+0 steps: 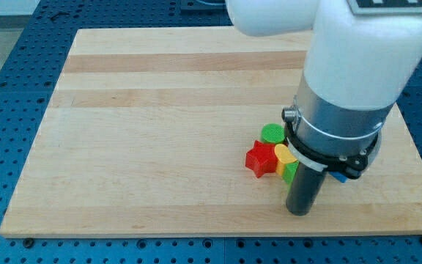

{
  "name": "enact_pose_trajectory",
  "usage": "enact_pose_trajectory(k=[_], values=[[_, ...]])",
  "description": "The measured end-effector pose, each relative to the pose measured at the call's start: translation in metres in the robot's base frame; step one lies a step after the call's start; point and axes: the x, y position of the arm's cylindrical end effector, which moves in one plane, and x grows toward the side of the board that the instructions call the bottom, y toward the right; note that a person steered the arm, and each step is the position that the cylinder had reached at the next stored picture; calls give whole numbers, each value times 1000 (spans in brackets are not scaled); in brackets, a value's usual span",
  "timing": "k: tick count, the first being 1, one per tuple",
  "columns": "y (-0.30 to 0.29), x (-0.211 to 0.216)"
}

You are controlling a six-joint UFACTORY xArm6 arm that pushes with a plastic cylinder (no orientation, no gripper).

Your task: Move the blue cube closer to the blue triangle

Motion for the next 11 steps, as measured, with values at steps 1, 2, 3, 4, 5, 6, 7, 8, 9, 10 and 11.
enact_pose_trajectory(k=[1, 2, 3, 4, 5, 6, 7, 8, 9, 10, 11], values=[[15, 12], [46, 8], [82, -9], [112, -26], [135, -39], [131, -39], [121, -39], [99, -42], [92, -52], [92, -61], [99, -64]])
